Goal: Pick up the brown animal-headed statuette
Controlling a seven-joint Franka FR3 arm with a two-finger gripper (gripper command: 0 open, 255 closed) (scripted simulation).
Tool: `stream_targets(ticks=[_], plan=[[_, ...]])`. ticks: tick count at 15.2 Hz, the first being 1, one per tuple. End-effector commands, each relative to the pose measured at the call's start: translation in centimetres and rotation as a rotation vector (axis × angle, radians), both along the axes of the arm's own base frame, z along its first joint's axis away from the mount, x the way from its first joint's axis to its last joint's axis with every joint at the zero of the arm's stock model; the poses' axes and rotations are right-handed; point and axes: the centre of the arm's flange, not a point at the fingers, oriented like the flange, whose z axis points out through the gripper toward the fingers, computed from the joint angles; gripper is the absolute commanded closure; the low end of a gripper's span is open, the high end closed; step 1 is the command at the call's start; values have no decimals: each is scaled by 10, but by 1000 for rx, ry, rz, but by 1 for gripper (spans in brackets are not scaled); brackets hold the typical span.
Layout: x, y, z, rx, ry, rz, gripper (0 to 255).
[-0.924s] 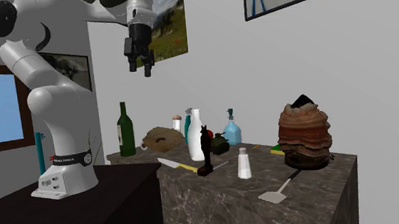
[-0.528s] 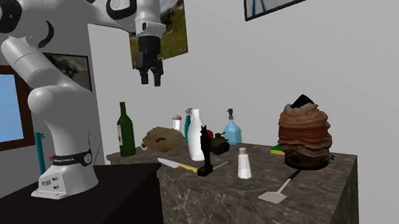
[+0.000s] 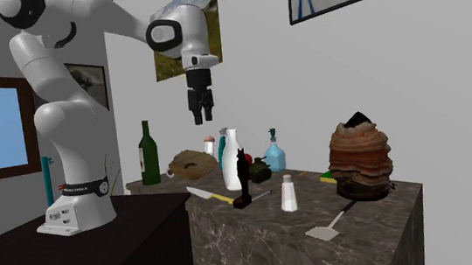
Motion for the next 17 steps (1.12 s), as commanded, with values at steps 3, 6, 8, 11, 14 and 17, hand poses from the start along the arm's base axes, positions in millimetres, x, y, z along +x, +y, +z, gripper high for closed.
stream_targets(ticks=[3,6,8,11,14,17], plan=[[30,16,-39,63,-23,8,0],[51,30,-64,110,-40,15,0],[65,40,-81,141,-51,20,0],[85,54,-103,184,-65,26,0],[85,54,-118,184,-65,26,0],[85,54,-134,184,-65,26,0]])
